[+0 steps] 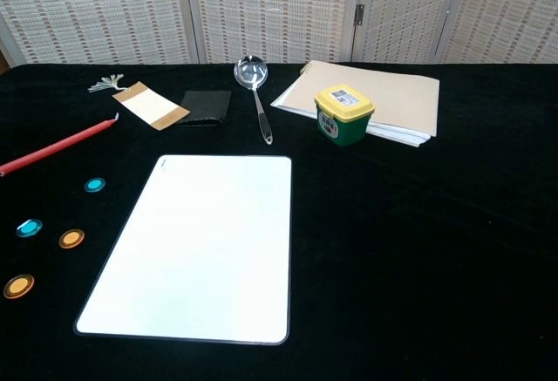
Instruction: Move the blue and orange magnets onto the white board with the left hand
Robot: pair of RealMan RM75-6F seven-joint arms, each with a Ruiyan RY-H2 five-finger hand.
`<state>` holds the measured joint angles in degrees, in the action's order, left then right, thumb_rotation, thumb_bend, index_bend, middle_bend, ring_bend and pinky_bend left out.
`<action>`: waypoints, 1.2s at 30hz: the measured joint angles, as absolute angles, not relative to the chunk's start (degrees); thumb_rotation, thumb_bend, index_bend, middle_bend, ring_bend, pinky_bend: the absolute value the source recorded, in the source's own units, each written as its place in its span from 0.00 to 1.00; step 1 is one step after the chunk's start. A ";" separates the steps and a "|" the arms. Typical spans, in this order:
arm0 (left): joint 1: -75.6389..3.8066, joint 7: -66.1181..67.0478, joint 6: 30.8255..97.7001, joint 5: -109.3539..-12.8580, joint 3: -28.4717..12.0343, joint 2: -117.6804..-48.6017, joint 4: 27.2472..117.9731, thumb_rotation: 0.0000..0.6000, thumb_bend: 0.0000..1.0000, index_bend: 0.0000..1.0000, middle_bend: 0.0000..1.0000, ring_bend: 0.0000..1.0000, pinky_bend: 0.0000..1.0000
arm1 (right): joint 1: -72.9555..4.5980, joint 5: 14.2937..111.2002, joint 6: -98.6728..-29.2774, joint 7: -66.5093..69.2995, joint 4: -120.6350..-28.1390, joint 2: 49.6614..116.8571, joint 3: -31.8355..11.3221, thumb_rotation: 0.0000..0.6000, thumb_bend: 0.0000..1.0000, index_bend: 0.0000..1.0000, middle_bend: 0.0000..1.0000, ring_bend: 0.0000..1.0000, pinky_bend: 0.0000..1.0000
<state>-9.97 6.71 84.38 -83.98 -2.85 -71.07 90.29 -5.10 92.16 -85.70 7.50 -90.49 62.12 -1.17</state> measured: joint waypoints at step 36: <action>-34.96 9.20 49.70 -72.97 -8.86 -89.22 65.28 1.00 0.38 0.42 0.10 0.00 0.00 | -4.84 90.36 -85.42 8.83 -89.98 61.35 -1.54 1.00 0.46 0.00 0.00 0.00 0.00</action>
<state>-34.96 9.20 49.70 -72.97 -8.86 -89.22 65.28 -4.84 90.36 -85.42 8.83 -89.98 61.35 -1.54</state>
